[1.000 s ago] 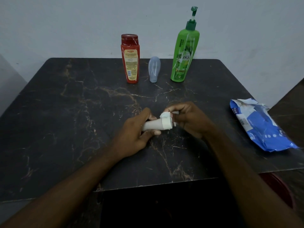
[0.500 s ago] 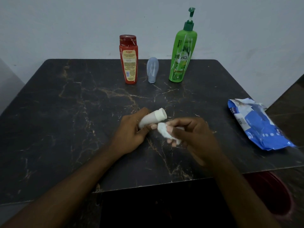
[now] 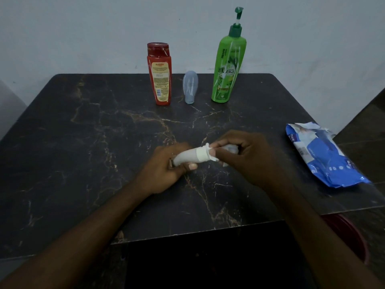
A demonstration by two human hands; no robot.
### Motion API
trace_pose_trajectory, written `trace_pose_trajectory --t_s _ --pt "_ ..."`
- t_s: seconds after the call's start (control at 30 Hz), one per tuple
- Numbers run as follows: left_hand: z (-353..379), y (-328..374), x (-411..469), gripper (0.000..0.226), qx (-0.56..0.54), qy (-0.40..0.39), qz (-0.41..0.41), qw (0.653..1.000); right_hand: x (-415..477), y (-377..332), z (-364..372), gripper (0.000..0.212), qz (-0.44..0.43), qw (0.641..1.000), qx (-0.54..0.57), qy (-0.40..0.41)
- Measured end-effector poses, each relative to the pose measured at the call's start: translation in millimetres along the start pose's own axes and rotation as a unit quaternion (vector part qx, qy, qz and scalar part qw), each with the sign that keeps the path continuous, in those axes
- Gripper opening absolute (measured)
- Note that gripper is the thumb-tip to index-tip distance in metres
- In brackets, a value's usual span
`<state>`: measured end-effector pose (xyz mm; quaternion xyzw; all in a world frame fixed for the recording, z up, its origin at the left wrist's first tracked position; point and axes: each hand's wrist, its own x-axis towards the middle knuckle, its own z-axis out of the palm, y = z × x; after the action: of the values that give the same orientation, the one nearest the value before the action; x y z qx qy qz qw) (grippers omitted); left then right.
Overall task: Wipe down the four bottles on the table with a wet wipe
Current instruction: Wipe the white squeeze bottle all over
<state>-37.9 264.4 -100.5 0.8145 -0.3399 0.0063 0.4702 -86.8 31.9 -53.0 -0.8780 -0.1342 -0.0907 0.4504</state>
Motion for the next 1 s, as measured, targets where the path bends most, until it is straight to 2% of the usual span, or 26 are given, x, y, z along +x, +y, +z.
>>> trace_pose_trajectory --t_s 0.4,0.6,0.73,0.9,1.0 --pt "-2 0 0 0.011 0.013 -0.006 -0.006 1.0 9 1 -3 0.01 -0.02 0.999 -0.033 -0.021" --pt "-3 1 2 0.01 0.015 -0.011 -0.006 1.0 5 0 -9 0.007 -0.013 0.997 -0.017 -0.071" --pt "-3 4 1 0.008 0.021 -0.011 -0.004 1.0 16 2 -7 0.011 -0.027 0.998 -0.027 -0.042" --pt "-2 1 1 0.015 0.023 -0.004 -0.014 1.0 12 3 -10 0.007 -0.024 0.996 -0.024 -0.084" --pt "-2 1 2 0.017 0.032 -0.004 -0.009 0.999 17 -1 -10 0.007 -0.037 0.997 -0.003 -0.065"
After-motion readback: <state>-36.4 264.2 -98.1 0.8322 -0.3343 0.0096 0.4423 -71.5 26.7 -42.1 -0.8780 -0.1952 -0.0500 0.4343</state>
